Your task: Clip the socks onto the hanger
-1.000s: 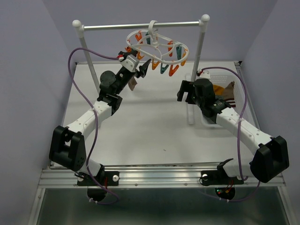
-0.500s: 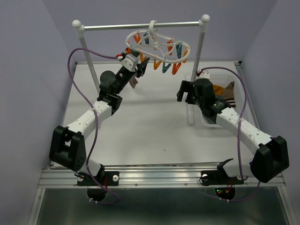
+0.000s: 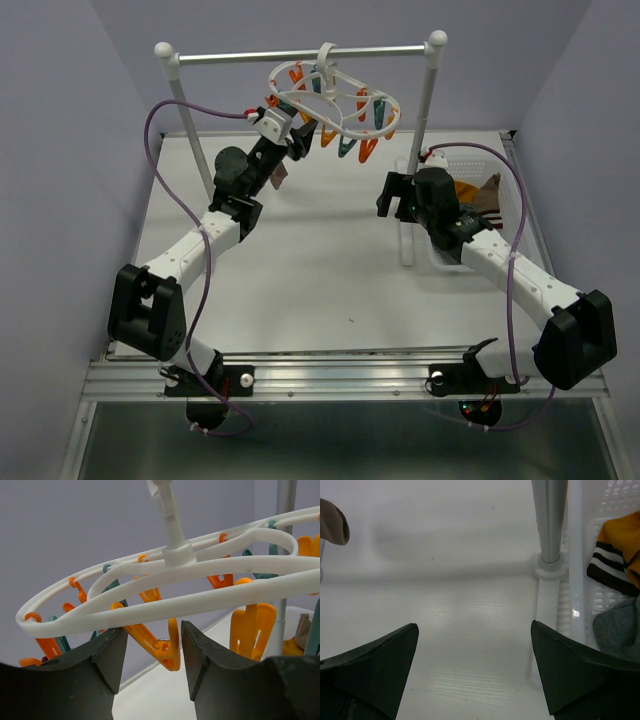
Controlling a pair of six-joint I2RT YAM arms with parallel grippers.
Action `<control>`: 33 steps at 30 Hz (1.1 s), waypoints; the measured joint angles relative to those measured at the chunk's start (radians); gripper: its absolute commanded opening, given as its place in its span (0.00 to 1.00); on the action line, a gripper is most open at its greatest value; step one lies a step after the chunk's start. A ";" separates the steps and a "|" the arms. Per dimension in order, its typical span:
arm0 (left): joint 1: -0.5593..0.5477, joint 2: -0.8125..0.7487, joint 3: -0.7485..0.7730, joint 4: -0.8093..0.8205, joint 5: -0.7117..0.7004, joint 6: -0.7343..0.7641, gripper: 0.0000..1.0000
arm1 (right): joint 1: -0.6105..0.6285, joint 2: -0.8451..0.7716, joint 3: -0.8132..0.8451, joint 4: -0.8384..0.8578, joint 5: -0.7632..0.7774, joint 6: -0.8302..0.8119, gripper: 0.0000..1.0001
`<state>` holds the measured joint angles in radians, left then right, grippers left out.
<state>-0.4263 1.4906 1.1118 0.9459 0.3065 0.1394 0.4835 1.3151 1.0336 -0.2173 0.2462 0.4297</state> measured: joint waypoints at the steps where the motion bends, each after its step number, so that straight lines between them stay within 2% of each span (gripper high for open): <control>1: 0.000 0.001 0.001 0.000 -0.002 -0.002 0.57 | 0.000 0.000 0.000 0.000 0.000 0.000 1.00; 3: 0.000 0.002 0.002 0.001 -0.015 -0.013 0.70 | 0.000 0.000 0.000 0.000 0.000 0.000 1.00; 8: 0.000 0.016 0.003 0.017 -0.048 -0.026 0.71 | 0.000 0.000 0.000 0.000 -0.001 0.000 1.00; 12: -0.001 0.034 0.003 0.045 -0.048 -0.025 0.67 | 0.000 0.000 0.000 0.000 -0.004 0.000 1.00; 15: -0.004 0.042 0.003 0.068 -0.045 -0.024 0.58 | 0.000 0.000 0.000 0.000 -0.009 0.000 1.00; 21: -0.005 0.047 0.003 0.098 -0.045 -0.022 0.57 | 0.000 0.001 0.000 0.000 -0.014 0.000 1.00; 26: -0.005 0.047 0.003 0.113 -0.051 -0.032 0.49 | 0.000 0.007 0.002 0.000 -0.019 0.000 1.00; 33: -0.005 0.047 0.003 0.112 -0.068 -0.076 0.49 | 0.000 0.022 0.012 0.001 -0.026 0.000 1.00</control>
<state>-0.4313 1.5372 1.1152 1.0580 0.2386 0.0639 0.4835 1.3369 1.0458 -0.2165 0.2207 0.4294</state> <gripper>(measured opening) 0.497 0.995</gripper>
